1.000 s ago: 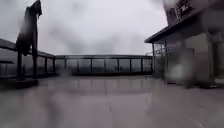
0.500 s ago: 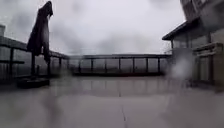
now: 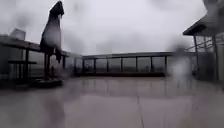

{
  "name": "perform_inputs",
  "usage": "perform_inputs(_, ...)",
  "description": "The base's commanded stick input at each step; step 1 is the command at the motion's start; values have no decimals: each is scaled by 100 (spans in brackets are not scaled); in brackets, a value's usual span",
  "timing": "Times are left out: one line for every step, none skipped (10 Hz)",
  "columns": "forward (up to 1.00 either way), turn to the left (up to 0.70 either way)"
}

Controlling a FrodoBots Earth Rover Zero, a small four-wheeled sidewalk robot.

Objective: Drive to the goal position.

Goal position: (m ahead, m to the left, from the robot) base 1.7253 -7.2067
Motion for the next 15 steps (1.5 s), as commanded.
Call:
perform_inputs(70, 0)
perform_inputs(70, 0)
perform_inputs(70, 0)
perform_inputs(70, 0)
perform_inputs(70, 0)
perform_inputs(70, 0)
perform_inputs(70, 0)
perform_inputs(70, 11)
perform_inputs(70, 27)
perform_inputs(70, 27)
perform_inputs(70, 27)
perform_inputs(70, 27)
perform_inputs(70, 14)
perform_inputs(70, 0)
perform_inputs(70, 0)
